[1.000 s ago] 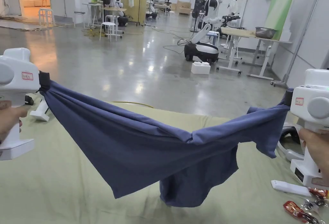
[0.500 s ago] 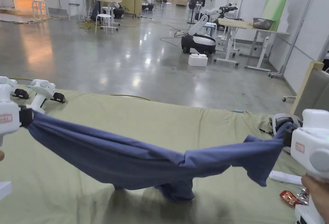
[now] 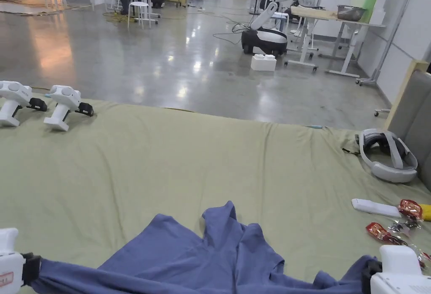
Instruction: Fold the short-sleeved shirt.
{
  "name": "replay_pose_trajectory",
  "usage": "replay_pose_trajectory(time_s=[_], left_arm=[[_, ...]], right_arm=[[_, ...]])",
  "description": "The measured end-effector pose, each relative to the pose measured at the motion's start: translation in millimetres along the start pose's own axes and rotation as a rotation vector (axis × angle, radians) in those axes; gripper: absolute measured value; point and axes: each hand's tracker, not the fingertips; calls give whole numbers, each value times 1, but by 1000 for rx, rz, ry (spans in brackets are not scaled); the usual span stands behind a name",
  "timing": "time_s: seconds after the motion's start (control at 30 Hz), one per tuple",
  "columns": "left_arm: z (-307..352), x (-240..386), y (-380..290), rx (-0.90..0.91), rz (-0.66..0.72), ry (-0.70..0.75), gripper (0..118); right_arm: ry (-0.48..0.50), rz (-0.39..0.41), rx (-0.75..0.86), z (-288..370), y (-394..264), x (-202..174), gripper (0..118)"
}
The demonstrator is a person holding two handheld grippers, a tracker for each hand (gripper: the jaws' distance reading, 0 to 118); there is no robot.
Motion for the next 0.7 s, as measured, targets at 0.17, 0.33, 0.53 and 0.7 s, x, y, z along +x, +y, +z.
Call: replay_pose_trajectory(time_s=[0.17, 0.33, 0.53, 0.7], left_arm=[[-16, -11, -16, -108, 1, 38, 10], [-16, -17, -15, -97, 7, 78, 54], [7, 8, 1, 63, -56, 17, 68], [31, 56, 19, 233, -120, -38, 68]], right_arm=[[-33, -9, -80, -9, -34, -1, 7], [-56, -93, -101, -10, -44, 2, 36], [42, -148, 49, 12, -20, -13, 71], [101, -130, 240, 38, 18, -47, 71]])
